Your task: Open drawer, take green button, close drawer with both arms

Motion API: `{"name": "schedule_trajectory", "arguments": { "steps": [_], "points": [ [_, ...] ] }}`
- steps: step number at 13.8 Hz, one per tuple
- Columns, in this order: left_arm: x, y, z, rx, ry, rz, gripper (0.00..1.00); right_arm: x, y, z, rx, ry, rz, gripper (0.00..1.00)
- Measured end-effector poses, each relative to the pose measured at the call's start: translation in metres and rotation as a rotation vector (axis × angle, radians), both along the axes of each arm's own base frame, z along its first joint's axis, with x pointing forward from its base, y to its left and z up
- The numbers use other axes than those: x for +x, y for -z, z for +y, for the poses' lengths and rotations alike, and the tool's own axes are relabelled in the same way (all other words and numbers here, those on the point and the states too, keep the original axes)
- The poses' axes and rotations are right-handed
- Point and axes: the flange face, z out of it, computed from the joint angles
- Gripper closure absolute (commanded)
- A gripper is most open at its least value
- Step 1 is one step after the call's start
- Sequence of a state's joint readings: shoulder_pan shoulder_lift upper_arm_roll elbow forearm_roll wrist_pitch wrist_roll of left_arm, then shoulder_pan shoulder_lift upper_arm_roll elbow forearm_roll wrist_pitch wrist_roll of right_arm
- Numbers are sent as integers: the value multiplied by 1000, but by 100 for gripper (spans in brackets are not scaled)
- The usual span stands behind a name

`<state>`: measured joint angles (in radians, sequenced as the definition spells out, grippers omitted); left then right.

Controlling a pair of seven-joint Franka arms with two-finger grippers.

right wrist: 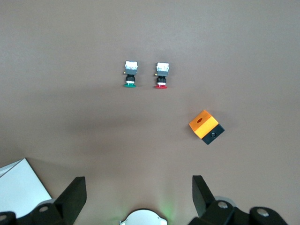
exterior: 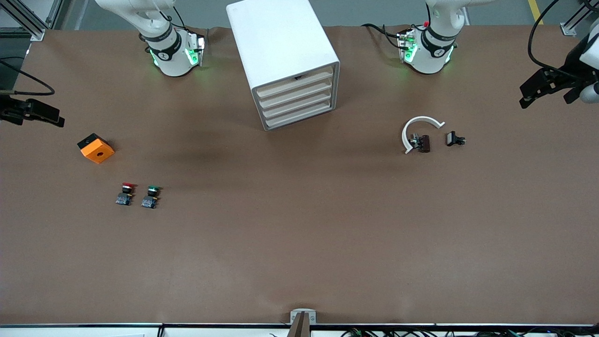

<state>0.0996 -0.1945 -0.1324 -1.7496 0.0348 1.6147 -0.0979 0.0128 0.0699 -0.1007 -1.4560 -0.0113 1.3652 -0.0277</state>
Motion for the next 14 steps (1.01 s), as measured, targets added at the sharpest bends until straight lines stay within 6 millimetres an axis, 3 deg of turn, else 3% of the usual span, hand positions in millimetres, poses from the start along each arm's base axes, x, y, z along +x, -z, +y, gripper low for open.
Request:
{"name": "schedule_trajectory", "arguments": {
  "steps": [4, 10, 14],
  "points": [
    [2, 0, -3, -33, 1, 1, 0, -4, -2, -1, 16, 5, 0, 0],
    [44, 7, 6, -52, -9, 3, 0, -32, -3, -29, 29, 57, -31, 0],
    [51, 9, 7, -55, -9, 8, 0, -54, -3, -28, 35, 54, -85, 0]
  ]
}}
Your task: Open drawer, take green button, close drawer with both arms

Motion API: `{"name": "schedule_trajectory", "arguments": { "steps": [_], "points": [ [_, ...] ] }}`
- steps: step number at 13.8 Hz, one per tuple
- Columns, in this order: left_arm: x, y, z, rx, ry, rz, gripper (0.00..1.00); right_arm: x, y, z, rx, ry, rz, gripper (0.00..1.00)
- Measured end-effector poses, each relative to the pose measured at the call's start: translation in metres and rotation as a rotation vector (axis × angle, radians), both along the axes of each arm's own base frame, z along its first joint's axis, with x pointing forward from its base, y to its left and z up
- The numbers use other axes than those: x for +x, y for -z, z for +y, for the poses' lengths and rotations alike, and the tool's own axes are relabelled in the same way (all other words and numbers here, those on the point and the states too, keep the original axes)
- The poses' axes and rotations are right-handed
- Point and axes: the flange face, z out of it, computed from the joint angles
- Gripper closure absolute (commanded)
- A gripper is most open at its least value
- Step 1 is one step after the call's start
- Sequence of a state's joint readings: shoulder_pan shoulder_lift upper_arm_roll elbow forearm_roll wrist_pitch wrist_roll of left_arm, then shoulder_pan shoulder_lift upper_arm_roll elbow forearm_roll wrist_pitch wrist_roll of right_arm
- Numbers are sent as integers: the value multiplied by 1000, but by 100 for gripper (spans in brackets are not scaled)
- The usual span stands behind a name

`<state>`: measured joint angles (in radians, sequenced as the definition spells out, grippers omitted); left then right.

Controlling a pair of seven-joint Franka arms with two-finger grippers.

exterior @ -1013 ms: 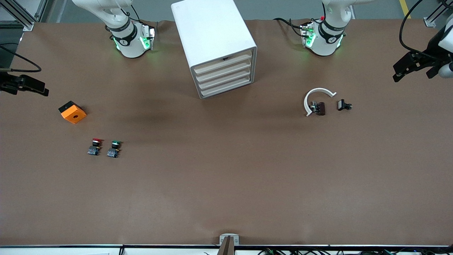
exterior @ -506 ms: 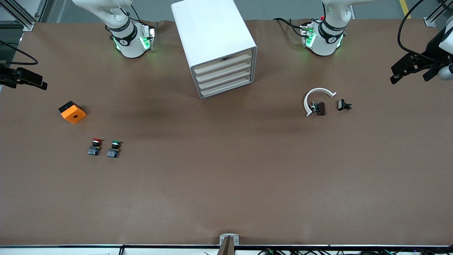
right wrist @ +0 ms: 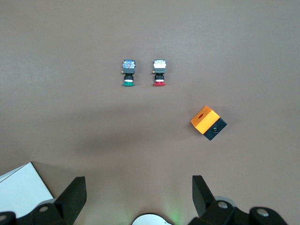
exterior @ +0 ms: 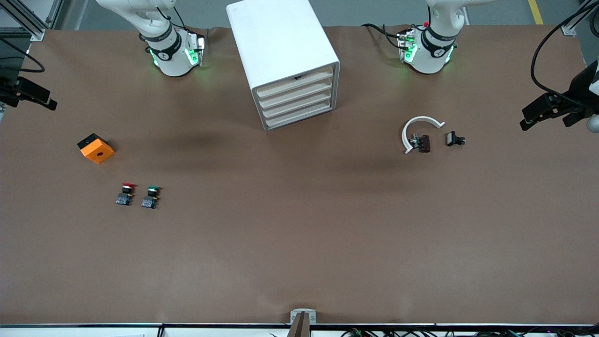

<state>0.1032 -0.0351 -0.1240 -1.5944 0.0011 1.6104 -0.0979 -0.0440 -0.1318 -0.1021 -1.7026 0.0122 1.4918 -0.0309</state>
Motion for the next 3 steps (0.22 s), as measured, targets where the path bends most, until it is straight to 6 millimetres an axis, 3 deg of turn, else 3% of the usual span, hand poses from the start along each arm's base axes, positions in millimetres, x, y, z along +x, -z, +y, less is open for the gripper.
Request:
{"name": "schedule_trajectory", "arguments": {
  "steps": [3],
  "points": [
    [-2, 1, 0, 0, 0, 20, 0, -6, -4, 5, -1, -10, -13, 0]
  ]
}}
